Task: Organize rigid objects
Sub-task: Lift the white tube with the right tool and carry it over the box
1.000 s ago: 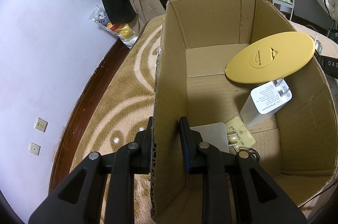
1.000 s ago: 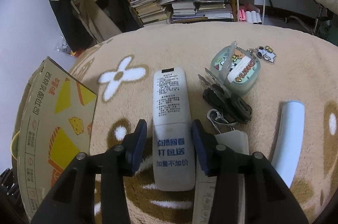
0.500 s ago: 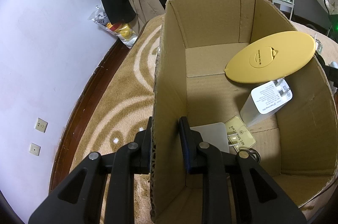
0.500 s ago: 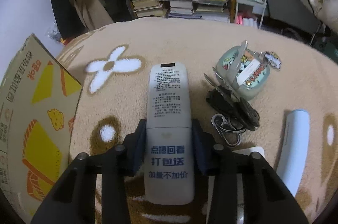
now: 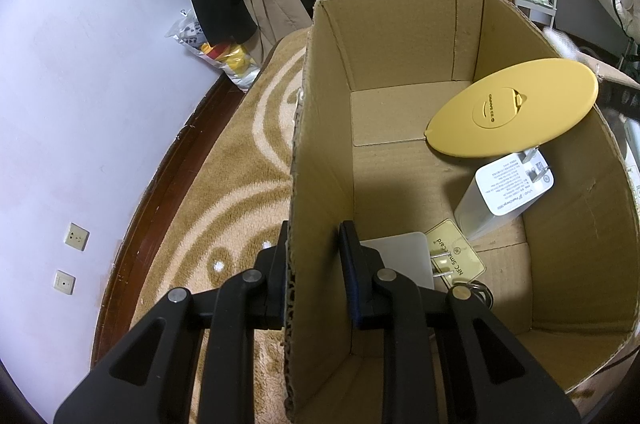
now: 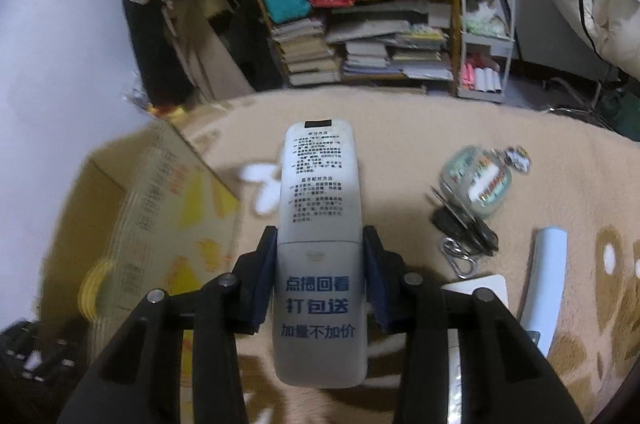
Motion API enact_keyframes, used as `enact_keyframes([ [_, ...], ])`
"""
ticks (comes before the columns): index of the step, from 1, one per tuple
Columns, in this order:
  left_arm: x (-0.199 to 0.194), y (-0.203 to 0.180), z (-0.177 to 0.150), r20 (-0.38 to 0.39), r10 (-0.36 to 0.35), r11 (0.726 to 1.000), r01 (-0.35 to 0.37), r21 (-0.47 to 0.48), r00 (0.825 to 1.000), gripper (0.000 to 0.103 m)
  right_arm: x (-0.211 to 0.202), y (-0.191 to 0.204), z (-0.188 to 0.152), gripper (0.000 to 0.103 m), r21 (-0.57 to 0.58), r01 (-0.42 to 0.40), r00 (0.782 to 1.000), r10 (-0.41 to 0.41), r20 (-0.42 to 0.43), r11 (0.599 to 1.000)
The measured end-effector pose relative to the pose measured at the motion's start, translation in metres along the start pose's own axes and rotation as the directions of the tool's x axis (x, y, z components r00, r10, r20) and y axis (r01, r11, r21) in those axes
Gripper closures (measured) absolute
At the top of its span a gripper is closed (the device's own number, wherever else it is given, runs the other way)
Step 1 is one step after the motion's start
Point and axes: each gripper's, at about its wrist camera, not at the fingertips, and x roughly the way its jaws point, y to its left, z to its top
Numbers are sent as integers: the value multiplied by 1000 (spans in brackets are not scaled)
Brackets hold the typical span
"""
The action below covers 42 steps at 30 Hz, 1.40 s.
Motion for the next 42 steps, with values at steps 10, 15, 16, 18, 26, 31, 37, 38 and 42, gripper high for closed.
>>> enact_keyframes([
  [10,0,-1,2,-1,0,1000,0,-1,1000,81,-48,53,15,60,-75,-170,981,176,85,983],
  [15,0,-2,2,0,0,1000,0,-1,1000,81,-59,72,11,59,-106,-225,970,233,69,969],
  [16,0,-1,2,0,0,1000,0,-1,1000,81,-62,76,10,59,-113,-236,967,244,68,965],
  [18,0,-1,2,0,0,1000,0,-3,1000,81,-65,85,7,59,-131,-257,962,266,58,957],
  [26,0,-1,2,0,0,1000,0,-1,1000,81,-64,104,-5,60,-164,-302,951,308,12,939],
  [31,0,-1,2,0,-1,1000,1,-3,1000,81,-58,107,-14,59,-162,-333,941,337,-4,929],
  [37,0,-2,2,0,-2,1000,2,-5,1000,81,-50,110,-20,59,-165,-331,943,331,-31,929],
  [38,0,-2,2,0,-3,1000,3,-6,1000,81,-49,110,-21,59,-167,-329,944,328,-34,930],
  [42,0,-2,2,0,-2,1000,2,-5,1000,81,-44,111,-24,59,-175,-314,949,312,-41,933],
])
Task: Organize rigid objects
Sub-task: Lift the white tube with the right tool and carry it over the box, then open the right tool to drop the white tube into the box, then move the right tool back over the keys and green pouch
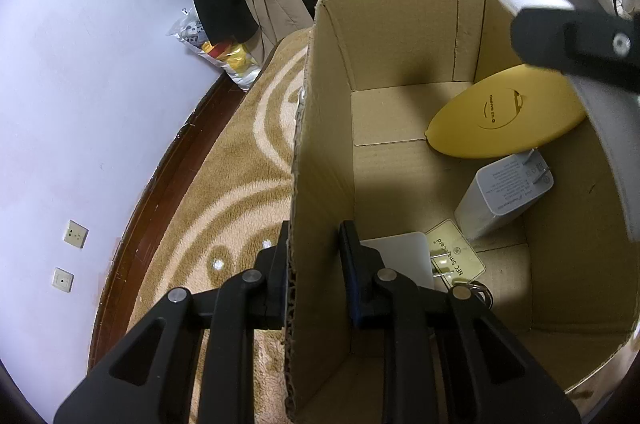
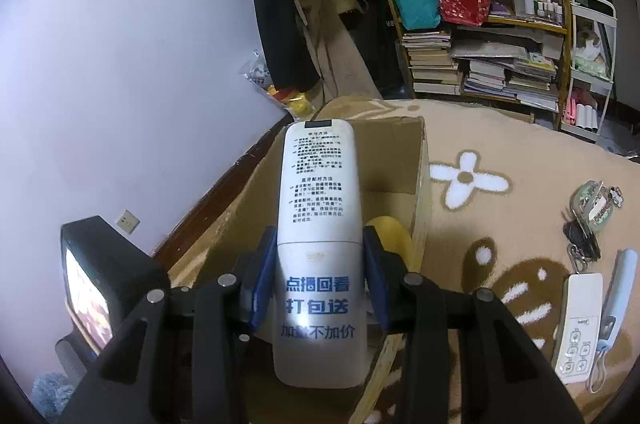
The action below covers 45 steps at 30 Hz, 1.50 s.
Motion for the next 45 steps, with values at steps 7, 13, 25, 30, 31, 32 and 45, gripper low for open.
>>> enact_keyframes([
  [7,0,0,1,0,-4,1000,4,-2,1000,81,8,1,-3,59,-16,17,1000,-17,-21,1000],
  [13,-1,-1,-1,-4,-4,1000,4,0,1000,81,7,2,-4,59,-26,31,999,-31,-14,999],
  [25,-1,1,-2,-7,-5,1000,5,0,1000,81,-19,-1,7,37,-50,71,996,-69,53,996],
  [30,-2,2,-2,-7,-5,1000,5,1,1000,81,-31,-15,10,9,-18,122,990,-121,75,992],
  [31,-2,3,-2,-7,-5,1000,5,0,1000,81,-32,-18,10,7,-4,129,989,-128,77,992],
  [32,-2,2,-2,-7,-3,1000,3,2,1000,81,-33,-24,11,1,15,139,987,-139,77,990],
  [45,-2,2,-3,-7,-3,1000,3,4,1000,81,-36,-99,12,0,139,317,945,-325,41,938],
])
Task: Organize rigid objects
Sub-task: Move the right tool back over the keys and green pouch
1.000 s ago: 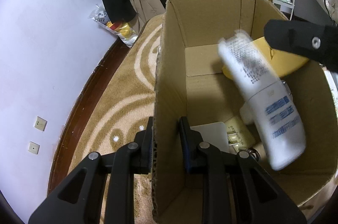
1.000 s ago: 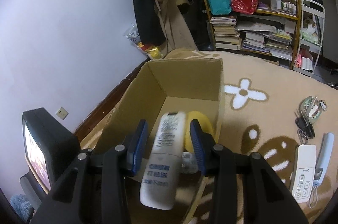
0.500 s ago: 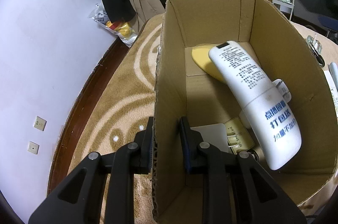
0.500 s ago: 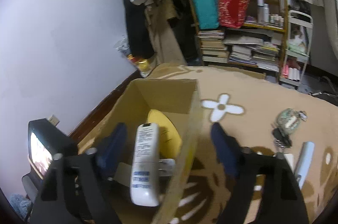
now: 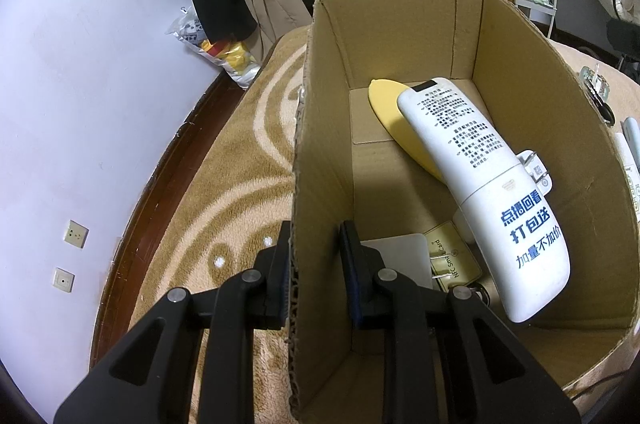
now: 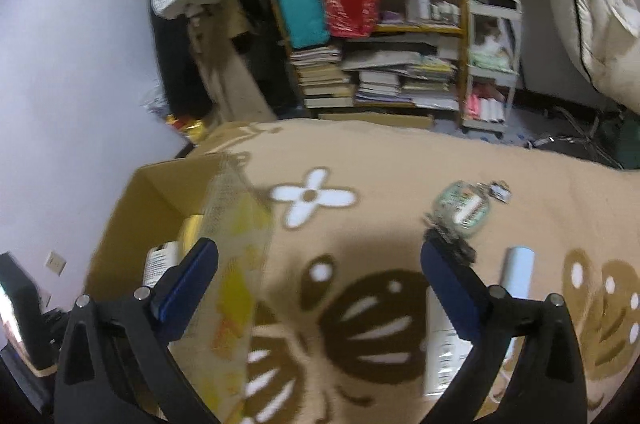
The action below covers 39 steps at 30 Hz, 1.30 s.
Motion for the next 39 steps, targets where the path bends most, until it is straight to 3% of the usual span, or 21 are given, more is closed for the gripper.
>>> enact_keyframes([
  [10,1,0,1,-2,1,1000,-1,3,1000,81,28,-48,-1,0,94,73,997,-69,-41,993],
  [19,1,-1,2,-1,4,1000,-4,6,1000,81,52,-77,3,0,135,71,995,-61,-83,988],
  [29,0,-1,2,-1,7,1000,-7,10,1000,81,86,-104,-2,0,173,68,982,-36,-183,983],
  [31,0,-1,2,0,8,1000,-8,10,1000,81,89,-107,-3,4,171,64,981,-31,-191,983],
  [36,0,2,2,1,5,1000,-5,4,1000,81,97,-115,-5,33,180,72,979,-34,-203,981],
  [39,1,3,2,2,6,1000,-6,4,1000,81,100,-116,-7,38,156,80,976,-45,-213,985],
])
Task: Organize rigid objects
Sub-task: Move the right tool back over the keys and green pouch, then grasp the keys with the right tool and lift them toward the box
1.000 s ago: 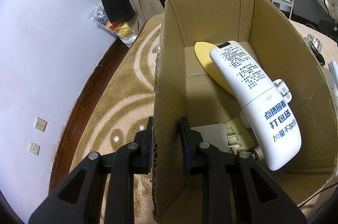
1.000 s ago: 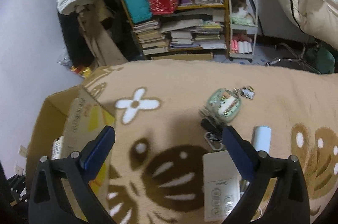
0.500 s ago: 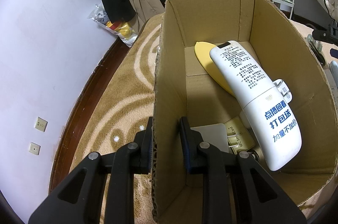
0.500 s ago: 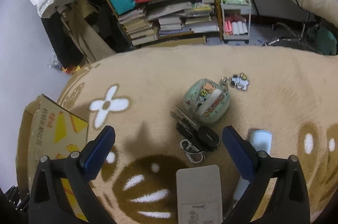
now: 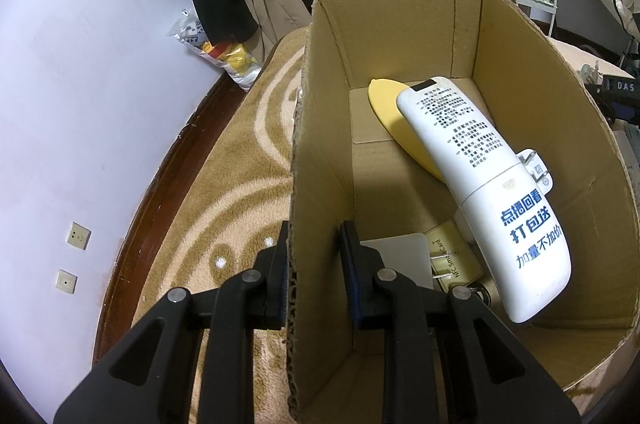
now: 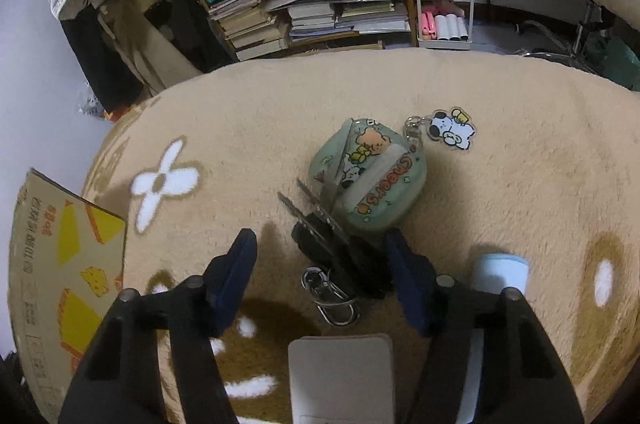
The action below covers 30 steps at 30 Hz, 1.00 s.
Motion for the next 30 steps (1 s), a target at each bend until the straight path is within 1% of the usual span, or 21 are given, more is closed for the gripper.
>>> enact_keyframes([
  [1,0,-1,0,-1,0,1000,0,0,1000,81,1,0,-1,42,-8,16,1000,-16,0,1000],
  [3,0,-1,-1,-1,1,1000,-1,1,1000,81,3,-1,-1,71,-21,74,997,-74,-2,997],
  [4,0,-1,-1,0,2,1000,-2,1,1000,81,2,-2,-2,74,-19,89,996,-89,0,996],
  [6,0,-1,-1,-1,1,1000,-1,0,1000,81,0,-5,-2,83,-20,83,997,-83,-1,996],
  [11,0,-2,-2,3,2,1000,-2,-3,1000,81,-9,-2,-2,85,-50,102,995,-101,19,994],
  [12,0,-2,-2,4,1,1000,-1,-5,1000,81,-12,-1,-3,88,-43,98,995,-97,27,994],
  [14,1,-2,-2,5,0,1000,0,-5,1000,81,-18,0,-2,90,-35,97,995,-96,36,995],
  [17,0,-3,-3,6,2,1000,-2,-3,1000,81,-33,2,-3,90,-24,56,996,-55,64,998],
  [21,0,-5,-4,5,6,1000,-6,-1,1000,81,-50,7,-2,90,-23,56,994,-54,94,998],
  [24,-1,-6,-3,5,6,1000,-6,0,1000,81,-65,10,-3,90,6,21,991,-21,130,1000],
  [30,-1,-5,-4,5,7,1000,-7,0,1000,81,-85,21,-5,90,22,-24,984,20,176,999],
])
